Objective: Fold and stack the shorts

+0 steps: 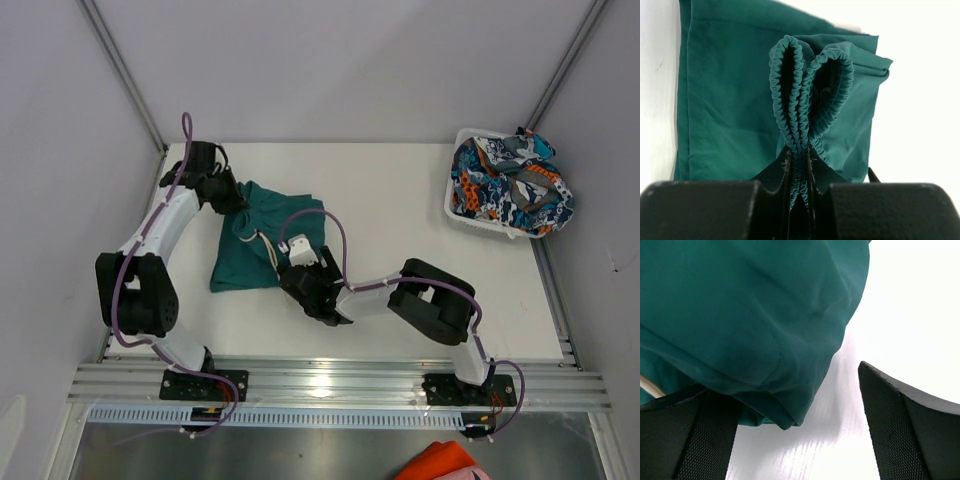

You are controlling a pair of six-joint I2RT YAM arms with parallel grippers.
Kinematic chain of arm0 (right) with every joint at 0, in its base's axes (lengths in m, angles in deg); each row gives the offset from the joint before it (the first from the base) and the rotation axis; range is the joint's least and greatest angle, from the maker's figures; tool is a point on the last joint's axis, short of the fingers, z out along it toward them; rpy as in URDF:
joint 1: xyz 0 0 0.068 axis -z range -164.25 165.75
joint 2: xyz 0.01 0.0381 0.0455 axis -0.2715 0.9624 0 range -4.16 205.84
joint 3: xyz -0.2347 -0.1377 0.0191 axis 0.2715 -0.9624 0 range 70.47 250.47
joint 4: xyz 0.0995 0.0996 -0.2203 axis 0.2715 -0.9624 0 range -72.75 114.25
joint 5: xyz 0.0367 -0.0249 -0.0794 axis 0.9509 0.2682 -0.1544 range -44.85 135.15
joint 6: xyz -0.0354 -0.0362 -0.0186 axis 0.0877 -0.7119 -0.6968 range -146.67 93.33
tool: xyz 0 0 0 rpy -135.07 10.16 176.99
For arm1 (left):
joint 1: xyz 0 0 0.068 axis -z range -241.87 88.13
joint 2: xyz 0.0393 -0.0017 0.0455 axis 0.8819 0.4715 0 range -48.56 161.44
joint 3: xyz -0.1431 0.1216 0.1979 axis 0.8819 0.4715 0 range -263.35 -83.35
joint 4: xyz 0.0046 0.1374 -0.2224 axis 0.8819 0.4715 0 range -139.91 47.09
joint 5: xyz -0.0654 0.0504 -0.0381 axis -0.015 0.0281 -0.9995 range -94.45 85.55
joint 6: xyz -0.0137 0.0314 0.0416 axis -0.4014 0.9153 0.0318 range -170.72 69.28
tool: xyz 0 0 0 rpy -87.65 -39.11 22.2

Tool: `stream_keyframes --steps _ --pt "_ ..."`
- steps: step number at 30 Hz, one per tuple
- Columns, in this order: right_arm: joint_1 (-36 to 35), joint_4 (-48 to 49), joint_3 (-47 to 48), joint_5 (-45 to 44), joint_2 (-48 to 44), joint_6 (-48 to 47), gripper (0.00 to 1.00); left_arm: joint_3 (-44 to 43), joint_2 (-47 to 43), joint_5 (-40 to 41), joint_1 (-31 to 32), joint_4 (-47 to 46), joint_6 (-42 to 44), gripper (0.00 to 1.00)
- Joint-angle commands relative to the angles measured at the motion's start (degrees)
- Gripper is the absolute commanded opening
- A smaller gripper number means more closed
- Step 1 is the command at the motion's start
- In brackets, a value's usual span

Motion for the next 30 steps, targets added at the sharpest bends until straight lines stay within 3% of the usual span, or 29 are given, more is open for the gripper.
stream_keyframes --steps 1,9,23,30 --pt "-0.08 -1.64 0.39 -1.21 1.44 1.12 0.91 3.89 -3.88 0.33 -0.21 -2.04 0.28 0.08" --pt "1.42 -3.75 2.06 0.20 2.32 2.44 0.88 13.40 -14.16 2.52 -0.56 -7.24 -2.71 0.05" --pt "1.86 -4.89 2.59 1.43 2.76 3.23 0.86 17.01 -16.01 1.38 -6.36 -9.43 -2.19 0.03" --pt "2.03 -5.68 3.38 1.34 3.37 3.94 0.86 26.56 -18.29 3.31 -7.07 -14.78 -4.64 0.00"
